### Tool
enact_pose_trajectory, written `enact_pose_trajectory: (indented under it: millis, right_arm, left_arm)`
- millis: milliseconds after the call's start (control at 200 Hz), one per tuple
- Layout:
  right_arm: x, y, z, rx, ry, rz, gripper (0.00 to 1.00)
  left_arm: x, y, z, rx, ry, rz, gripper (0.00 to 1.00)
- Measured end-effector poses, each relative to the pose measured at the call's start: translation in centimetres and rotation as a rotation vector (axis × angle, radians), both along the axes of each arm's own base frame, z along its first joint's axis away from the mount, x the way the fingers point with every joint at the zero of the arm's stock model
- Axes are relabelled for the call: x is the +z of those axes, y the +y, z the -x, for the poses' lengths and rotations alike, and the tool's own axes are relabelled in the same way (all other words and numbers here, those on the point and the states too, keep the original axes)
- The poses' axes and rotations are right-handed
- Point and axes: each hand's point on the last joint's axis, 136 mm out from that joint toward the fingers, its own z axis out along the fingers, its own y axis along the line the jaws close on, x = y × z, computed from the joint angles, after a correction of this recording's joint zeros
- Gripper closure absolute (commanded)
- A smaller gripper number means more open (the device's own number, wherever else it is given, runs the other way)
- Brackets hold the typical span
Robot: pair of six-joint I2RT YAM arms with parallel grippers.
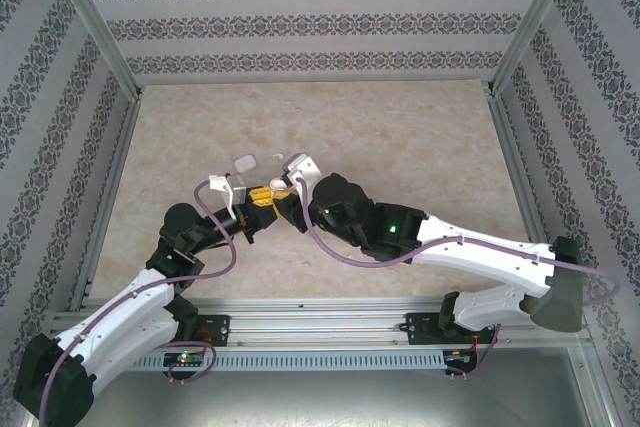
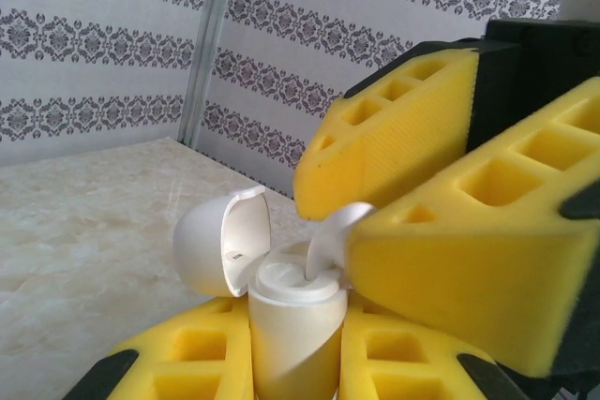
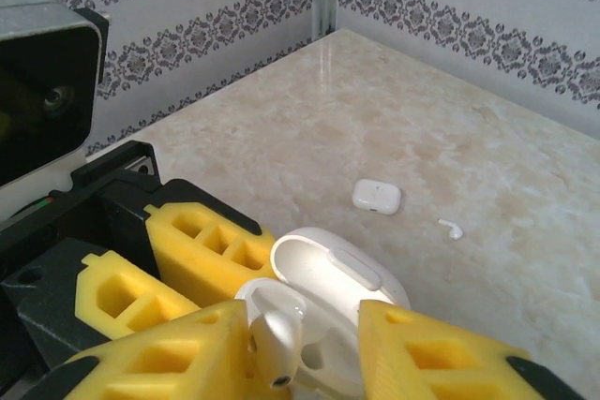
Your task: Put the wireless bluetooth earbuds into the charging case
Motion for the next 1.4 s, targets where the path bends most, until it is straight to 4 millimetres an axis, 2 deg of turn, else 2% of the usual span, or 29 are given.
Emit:
enact_pose_trajectory:
  millis: [260,500,679,829,969,1119,1399]
  right_arm:
    - [0.9,0.3,0.8,0.018,0.034,-0.021,0.45]
    - [3.4,0.7,1.1,0.023,0.087,-0.073,0.38]
    - [4.5,0.4,0.8,0.015,0.141,-0.119,0.38]
    - [4.0,-0.3,-0.1,-0.016,0.210,-0.134,0.45]
    - [3.4,-1.2,-1.2,-0.050,0.284,-0.163,0.61]
    - [2.5,-2.0,-1.6,-0.070,0.352,-0.189,0.71]
    - [0.9,-2.3,-1.4,-0.047,0.454,-0.203,0.76]
  left_arm:
    - [0.1,0.2,-0.3,0.023,-0.001,0.004,1.00]
    - [0.1,0.3,-0.5,0.033,-0.001,0.005,1.00]
    - [0.1,0.3,-0.5,0.036,0.001,0.005,1.00]
    - [0.1,0.3,-0.5,0.036,0.004,0.006,1.00]
    - [0.1,0.3,-0.6,0.036,0.004,0.006,1.00]
    - [-0.2,0.2,-0.7,0.035,0.012,0.002,1.00]
    - [-0.3,-0.1,-0.6,0.012,0.024,0.001,1.00]
